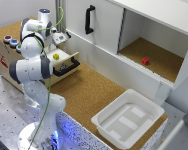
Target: Grasp the purple block
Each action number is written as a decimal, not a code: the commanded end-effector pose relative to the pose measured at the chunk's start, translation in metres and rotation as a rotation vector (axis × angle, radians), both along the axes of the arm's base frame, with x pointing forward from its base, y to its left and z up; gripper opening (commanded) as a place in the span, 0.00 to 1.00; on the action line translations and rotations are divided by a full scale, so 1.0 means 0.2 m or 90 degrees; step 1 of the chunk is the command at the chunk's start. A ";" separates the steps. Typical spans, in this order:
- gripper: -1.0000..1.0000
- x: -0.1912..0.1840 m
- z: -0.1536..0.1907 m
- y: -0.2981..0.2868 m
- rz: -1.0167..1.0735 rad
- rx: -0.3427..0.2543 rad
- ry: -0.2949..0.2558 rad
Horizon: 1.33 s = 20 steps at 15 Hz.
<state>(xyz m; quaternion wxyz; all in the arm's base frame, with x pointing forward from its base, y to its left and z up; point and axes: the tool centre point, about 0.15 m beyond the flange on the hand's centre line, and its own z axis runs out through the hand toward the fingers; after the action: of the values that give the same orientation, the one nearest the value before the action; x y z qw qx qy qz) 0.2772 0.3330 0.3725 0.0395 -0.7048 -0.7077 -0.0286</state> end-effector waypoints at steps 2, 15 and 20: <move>1.00 0.00 -0.25 0.02 0.010 0.023 -0.003; 0.00 0.03 -0.32 -0.01 0.020 -0.021 -0.008; 0.00 0.02 -0.31 -0.06 0.003 -0.031 -0.007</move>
<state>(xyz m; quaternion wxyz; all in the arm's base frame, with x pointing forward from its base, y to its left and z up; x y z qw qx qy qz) 0.2786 0.3285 0.3162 0.0354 -0.7008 -0.7124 -0.0147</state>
